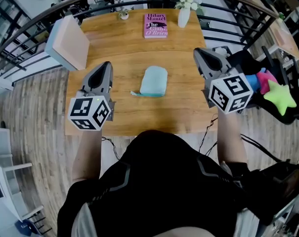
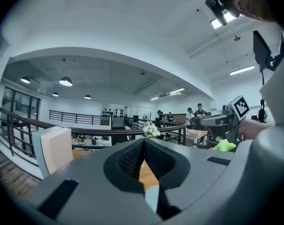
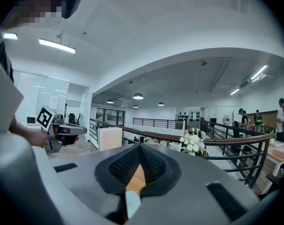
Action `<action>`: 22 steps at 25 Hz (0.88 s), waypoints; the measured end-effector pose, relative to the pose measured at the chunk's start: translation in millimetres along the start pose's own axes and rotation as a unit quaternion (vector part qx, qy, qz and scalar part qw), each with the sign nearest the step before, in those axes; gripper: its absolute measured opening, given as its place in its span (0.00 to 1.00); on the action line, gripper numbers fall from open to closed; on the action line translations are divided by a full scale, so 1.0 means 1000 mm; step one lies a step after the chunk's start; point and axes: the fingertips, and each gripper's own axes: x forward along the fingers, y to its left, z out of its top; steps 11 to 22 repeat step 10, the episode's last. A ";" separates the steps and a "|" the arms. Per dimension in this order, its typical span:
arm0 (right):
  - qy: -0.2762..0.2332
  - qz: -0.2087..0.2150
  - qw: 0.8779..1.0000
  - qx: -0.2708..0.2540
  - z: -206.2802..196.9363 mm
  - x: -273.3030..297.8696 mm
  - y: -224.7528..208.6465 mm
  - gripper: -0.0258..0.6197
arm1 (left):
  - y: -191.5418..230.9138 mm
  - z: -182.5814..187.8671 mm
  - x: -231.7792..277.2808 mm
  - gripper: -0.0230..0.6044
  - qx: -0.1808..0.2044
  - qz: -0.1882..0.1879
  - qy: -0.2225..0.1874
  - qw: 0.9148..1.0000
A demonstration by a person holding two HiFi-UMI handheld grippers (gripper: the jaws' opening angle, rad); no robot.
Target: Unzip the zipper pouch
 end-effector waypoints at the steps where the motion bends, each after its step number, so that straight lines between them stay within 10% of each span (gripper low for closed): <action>1: 0.000 -0.001 1.000 0.000 0.000 0.000 0.000 0.05 | 0.001 0.000 0.001 0.08 0.001 0.003 0.001 1.000; 22: -0.006 0.004 1.000 -0.017 0.002 -0.001 0.002 0.05 | -0.009 0.006 0.010 0.08 -0.003 0.000 -0.005 1.000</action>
